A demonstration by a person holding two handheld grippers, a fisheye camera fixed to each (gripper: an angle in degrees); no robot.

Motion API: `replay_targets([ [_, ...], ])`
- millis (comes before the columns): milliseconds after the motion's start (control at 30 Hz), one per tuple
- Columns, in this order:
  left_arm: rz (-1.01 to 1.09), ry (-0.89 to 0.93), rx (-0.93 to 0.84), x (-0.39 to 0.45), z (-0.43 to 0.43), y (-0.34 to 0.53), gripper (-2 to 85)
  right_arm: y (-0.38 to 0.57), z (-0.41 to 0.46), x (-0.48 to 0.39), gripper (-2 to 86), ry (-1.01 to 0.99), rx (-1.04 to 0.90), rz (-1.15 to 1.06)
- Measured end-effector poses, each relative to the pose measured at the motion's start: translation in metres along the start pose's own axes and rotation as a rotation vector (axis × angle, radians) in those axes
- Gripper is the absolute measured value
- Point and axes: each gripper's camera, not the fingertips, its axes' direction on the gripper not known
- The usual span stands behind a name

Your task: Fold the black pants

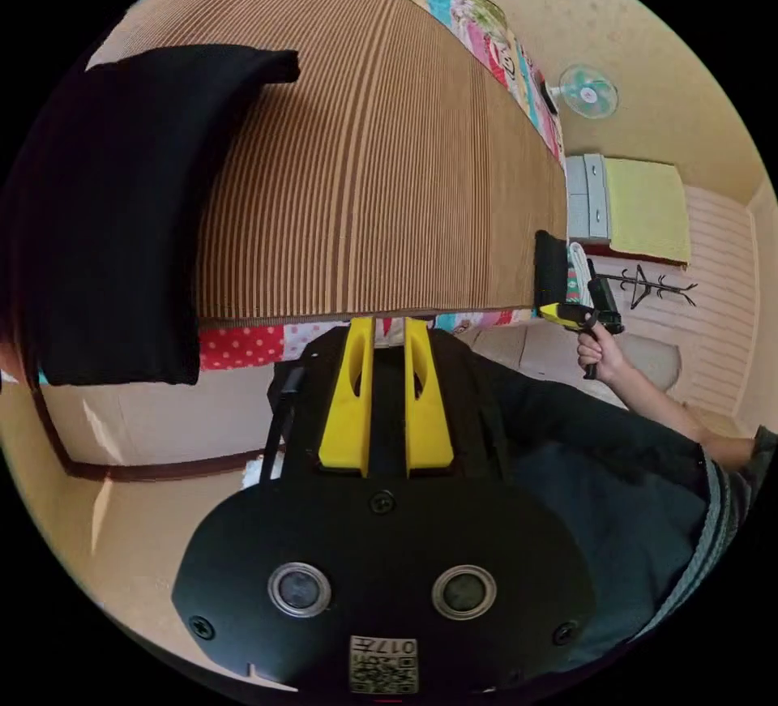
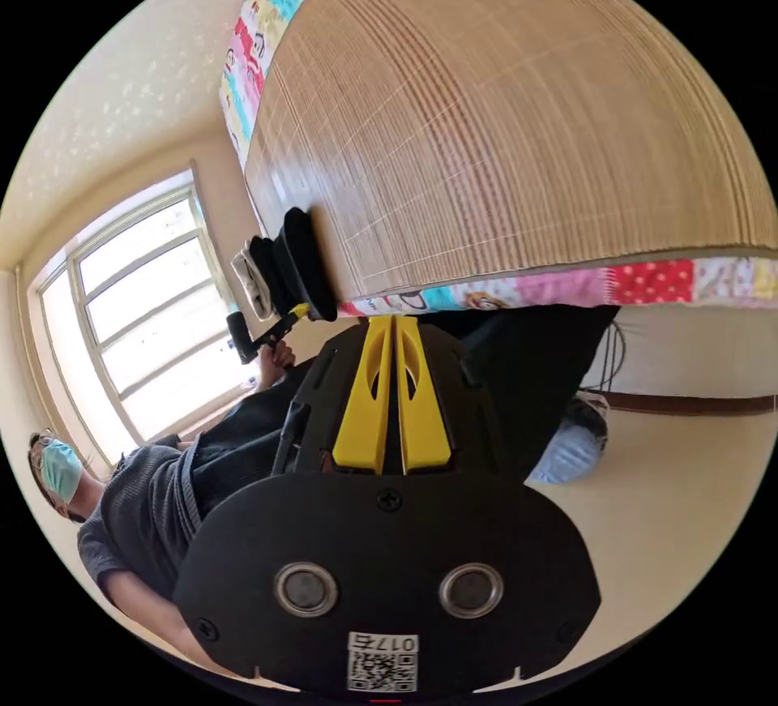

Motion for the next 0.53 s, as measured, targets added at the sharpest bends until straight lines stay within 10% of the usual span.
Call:
replay_targets([
  [233,0.212,-0.013,0.011,0.060,0.027,-0.060,2.9,0.090,-0.119,0.011,1.6,0.277,0.249,0.174],
  [533,0.118,0.036,0.059,0.135,0.159,-0.031,1.5,0.172,-0.231,0.121,6.0,-0.272,0.678,0.421],
])
